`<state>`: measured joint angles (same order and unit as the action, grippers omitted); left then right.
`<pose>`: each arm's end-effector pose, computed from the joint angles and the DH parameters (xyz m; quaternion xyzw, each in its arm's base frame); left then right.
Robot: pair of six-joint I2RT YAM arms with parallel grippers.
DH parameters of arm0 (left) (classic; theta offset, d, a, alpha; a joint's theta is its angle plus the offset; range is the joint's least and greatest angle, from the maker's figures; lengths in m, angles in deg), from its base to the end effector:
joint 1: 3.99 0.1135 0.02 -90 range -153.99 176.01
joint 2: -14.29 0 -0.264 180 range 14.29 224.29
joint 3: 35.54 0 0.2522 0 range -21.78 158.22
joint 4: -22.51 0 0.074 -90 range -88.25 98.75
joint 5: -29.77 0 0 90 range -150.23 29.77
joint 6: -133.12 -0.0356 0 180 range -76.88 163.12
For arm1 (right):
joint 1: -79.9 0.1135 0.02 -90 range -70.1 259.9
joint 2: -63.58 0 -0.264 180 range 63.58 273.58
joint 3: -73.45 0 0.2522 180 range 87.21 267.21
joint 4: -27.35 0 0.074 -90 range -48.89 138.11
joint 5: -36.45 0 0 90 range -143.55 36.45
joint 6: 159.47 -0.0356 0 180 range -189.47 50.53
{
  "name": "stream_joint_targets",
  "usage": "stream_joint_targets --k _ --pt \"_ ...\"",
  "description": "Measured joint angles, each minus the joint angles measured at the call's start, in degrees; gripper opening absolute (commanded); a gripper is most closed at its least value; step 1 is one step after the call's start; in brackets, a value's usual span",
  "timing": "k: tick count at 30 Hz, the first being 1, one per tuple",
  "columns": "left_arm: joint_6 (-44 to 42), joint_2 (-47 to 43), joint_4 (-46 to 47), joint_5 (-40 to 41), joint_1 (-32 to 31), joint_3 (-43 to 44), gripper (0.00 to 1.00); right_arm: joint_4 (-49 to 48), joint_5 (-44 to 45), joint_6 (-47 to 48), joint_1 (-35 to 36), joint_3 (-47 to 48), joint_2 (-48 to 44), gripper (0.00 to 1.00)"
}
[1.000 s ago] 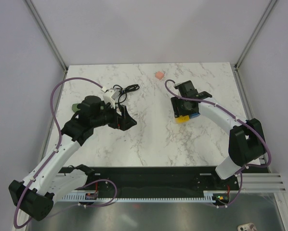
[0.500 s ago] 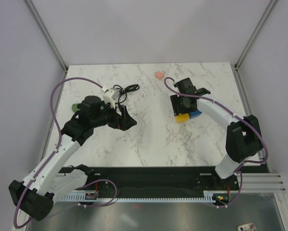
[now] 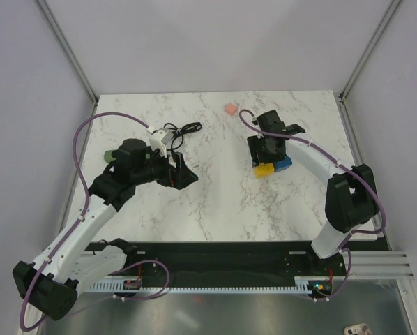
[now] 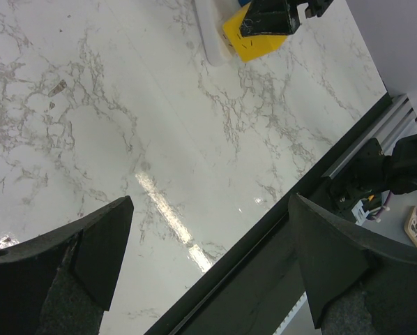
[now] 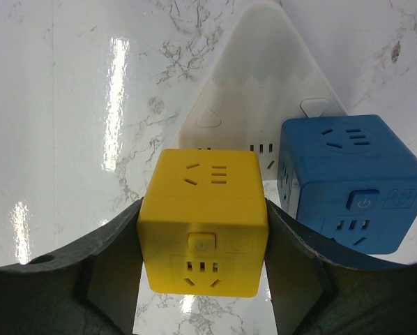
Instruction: Insert the plug
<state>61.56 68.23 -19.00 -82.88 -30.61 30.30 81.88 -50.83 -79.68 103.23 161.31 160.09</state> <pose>0.1765 -0.1038 0.3261 0.1590 0.8383 -0.3457 0.3905 0.3209 0.1365 0.2401 -0.1056 0.9667 0.0448 0.2287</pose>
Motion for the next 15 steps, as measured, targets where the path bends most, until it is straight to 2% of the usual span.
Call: stream_joint_targets --k 9,15 --pt "0.0 0.0 0.0 0.1 0.0 0.0 1.0 3.5 -5.1 -0.1 -2.6 4.3 3.4 0.0" --pt "0.0 0.0 0.0 0.1 0.0 0.0 1.0 2.1 -6.7 0.0 -3.2 4.3 6.0 0.0"
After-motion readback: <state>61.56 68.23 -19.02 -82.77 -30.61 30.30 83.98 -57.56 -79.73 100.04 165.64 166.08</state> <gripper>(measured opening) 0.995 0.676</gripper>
